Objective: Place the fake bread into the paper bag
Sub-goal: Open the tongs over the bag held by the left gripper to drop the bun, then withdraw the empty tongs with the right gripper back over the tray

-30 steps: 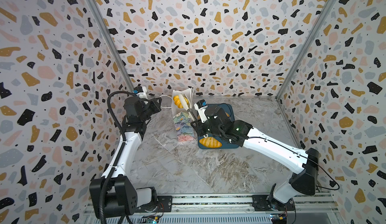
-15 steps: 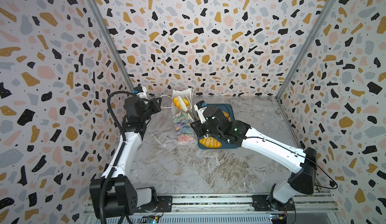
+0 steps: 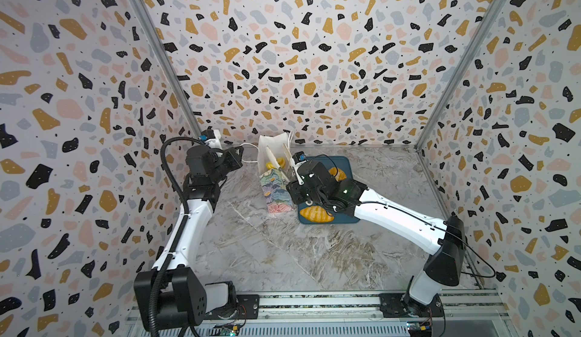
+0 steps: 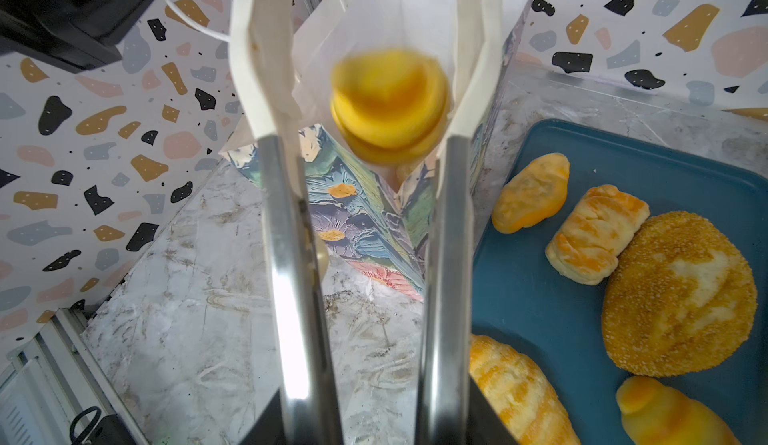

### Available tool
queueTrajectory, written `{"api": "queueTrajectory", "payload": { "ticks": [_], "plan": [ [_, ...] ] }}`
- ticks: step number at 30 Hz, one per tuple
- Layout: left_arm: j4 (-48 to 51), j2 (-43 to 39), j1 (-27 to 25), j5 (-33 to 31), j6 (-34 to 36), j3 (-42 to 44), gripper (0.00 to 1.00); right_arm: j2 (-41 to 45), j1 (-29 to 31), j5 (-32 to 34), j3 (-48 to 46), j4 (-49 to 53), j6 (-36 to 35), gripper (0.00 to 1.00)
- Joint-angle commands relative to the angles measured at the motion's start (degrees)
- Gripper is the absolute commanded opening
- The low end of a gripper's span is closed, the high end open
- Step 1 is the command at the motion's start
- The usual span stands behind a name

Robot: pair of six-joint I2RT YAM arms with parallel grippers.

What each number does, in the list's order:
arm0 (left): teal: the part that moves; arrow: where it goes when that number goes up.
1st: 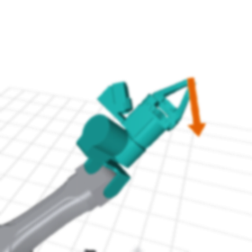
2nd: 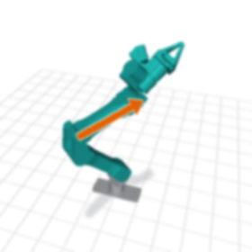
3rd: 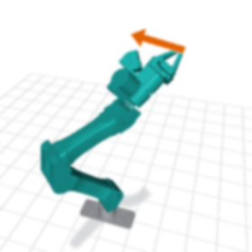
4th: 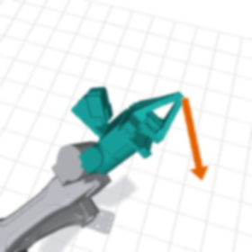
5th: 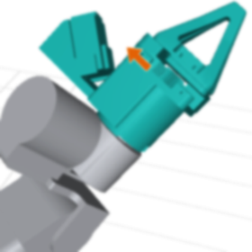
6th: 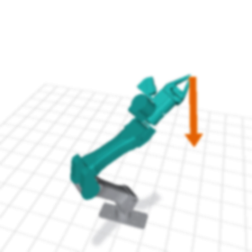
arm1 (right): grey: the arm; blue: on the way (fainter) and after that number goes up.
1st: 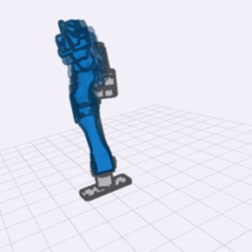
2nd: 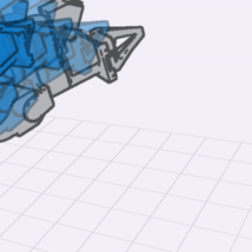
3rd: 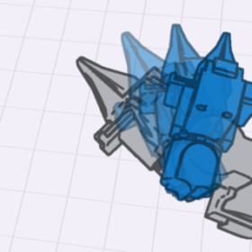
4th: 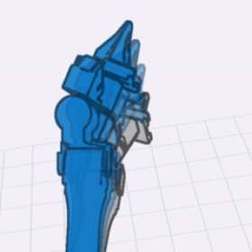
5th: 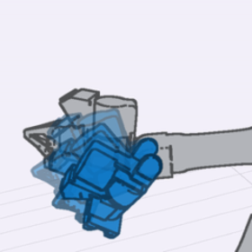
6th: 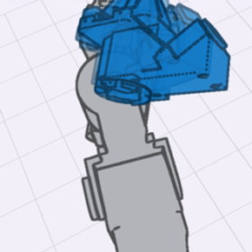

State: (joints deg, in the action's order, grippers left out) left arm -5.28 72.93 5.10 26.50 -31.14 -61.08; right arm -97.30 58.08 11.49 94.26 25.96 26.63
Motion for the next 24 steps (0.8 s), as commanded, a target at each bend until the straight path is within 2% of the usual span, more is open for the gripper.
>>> {"api": "queueTrajectory", "payload": {
  "ticks": [1,12,24],
  "plan": [
    [-2.84,-1.25,-0.19,0.73,-0.24,0.62,0.00,1.64,0.23,1.17,3.21,-1.25,-0.22,0.48],
    [-2.98,-1.41,-0.32,0.50,-0.24,0.70,0.00,5.88,0.35,-0.23,1.05,-3.67,-0.91,0.51],
    [-3.27,-1.45,-0.23,0.39,0.14,0.95,0.00,13.57,0.45,1.61,-5.23,-4.96,-1.62,0.52]
  ]
}}
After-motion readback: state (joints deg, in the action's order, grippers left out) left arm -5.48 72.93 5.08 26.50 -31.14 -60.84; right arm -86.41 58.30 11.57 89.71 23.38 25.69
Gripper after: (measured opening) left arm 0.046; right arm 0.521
